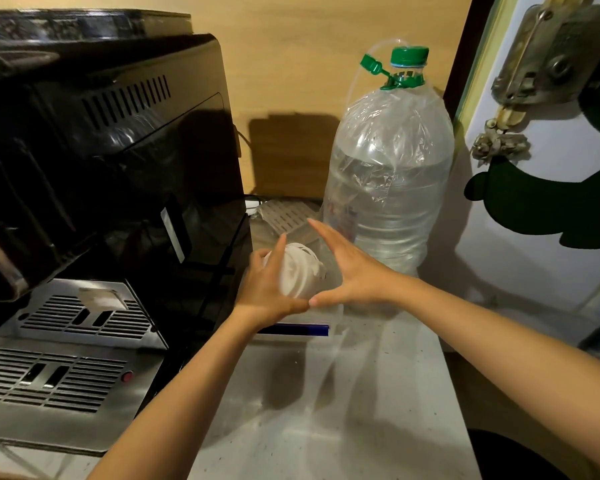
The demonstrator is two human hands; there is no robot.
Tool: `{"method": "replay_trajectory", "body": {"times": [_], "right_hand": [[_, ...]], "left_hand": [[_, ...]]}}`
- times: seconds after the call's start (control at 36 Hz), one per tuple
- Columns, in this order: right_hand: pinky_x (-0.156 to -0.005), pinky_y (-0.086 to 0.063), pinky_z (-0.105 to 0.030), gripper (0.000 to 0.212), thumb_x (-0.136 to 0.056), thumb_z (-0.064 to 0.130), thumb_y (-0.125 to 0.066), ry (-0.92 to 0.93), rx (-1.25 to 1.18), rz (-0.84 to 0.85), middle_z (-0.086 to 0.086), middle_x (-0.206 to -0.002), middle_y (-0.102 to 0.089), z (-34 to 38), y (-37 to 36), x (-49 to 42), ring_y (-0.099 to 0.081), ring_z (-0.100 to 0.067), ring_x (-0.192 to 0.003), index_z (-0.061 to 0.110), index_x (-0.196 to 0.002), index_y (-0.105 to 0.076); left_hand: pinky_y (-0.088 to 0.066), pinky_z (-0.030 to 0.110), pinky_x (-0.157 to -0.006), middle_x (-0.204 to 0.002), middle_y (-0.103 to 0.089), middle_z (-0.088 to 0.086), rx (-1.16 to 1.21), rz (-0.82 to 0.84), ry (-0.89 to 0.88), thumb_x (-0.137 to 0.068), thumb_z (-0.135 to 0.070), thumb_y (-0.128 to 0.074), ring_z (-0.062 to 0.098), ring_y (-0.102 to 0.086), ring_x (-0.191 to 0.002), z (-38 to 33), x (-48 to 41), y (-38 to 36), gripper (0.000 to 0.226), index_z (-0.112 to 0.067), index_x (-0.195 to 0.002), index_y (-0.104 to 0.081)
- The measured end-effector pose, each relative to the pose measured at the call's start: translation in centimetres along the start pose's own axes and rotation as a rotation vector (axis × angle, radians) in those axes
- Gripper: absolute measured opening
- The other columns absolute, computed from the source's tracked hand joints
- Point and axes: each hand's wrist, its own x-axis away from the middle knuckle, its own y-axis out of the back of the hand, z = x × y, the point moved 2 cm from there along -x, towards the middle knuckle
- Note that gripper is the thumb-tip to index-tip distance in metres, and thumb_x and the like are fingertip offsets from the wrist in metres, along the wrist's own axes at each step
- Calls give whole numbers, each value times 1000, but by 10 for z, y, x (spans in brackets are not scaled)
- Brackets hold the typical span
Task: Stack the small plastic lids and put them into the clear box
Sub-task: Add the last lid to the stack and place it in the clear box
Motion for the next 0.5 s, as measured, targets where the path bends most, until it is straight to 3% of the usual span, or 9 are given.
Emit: {"method": "replay_trajectory", "body": {"times": [0.14,0.19,0.31,0.5], "right_hand": [[-101,-21,-14,99,-68,23,-81,-28,-52,33,-2,-151,-27,-7,-2,-14,-29,-12,-134,19,-145,-18],[-101,-26,-16,92,-67,17,-81,-12,-75,45,-3,-144,-37,-9,-3,-20,-36,-13,-128,17,-141,-27],[-109,-32,-32,93,-64,18,-83,15,0,76,-5,-142,-40,-19,-12,-35,-39,-18,-129,14,-140,-30],[-103,-27,-22,91,-63,22,-85,-27,39,31,-9,-141,-42,-43,-19,-54,-39,-21,-129,11,-138,-33]], "left_hand": [[-41,39,-95,-139,-21,8,-229,-6,-96,-60,-36,-79,28,-33,-124,4,-7,-5,114,-27,-143,0],[-41,39,-97,-140,-21,8,-257,-4,-122,-61,-34,-79,27,-33,-124,6,-10,-7,115,-26,-143,0],[-40,38,-99,-141,-23,9,-273,0,-187,-61,-32,-79,26,-31,-126,9,-18,-10,114,-21,-144,-2],[-37,37,-102,-143,-25,12,-158,17,-177,-62,-26,-81,26,-33,-127,23,-34,-19,112,-13,-144,-6]]}}
